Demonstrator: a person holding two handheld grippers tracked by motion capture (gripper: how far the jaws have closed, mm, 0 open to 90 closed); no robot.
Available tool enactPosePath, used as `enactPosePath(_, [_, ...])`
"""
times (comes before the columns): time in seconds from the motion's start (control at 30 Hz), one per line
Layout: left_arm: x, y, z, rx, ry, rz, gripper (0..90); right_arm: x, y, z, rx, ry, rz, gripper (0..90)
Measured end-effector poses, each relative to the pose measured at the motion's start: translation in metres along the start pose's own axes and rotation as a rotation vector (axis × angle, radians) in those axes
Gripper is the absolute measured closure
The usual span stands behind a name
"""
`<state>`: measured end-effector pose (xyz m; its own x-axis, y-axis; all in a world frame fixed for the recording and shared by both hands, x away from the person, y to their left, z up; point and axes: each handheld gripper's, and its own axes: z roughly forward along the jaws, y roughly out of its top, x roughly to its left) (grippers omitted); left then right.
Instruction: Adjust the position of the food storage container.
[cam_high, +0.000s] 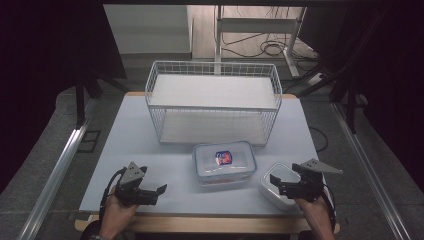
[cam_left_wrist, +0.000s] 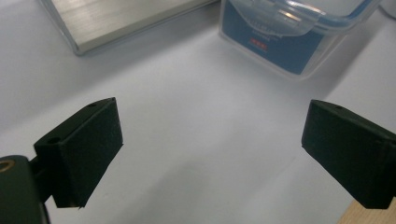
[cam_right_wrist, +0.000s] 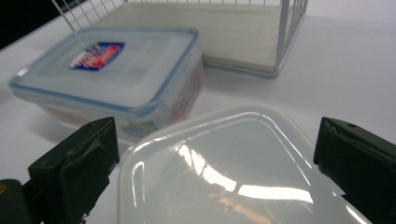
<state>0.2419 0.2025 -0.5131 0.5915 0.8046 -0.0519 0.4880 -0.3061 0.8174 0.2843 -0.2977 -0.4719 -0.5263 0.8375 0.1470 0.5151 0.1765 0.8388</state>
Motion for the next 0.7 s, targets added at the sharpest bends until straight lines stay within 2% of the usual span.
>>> enactPosePath(0.17, [-0.0049,0.0,0.0032,0.011,-0.013,0.026,5.1,0.0005,-0.0014,0.0025,0.024,-0.017,-0.009,0.0])
enactPosePath(0.43, [-0.0049,-0.0003,0.0036,0.007,-0.014,0.025,4.9,0.0043,0.0,0.0021,0.043,-0.022,-0.043,0.0])
enactPosePath(0.7, [-0.0044,-0.001,0.005,0.016,-0.008,0.022,4.9,0.0089,0.001,0.004,0.091,-0.042,-0.063,3.4])
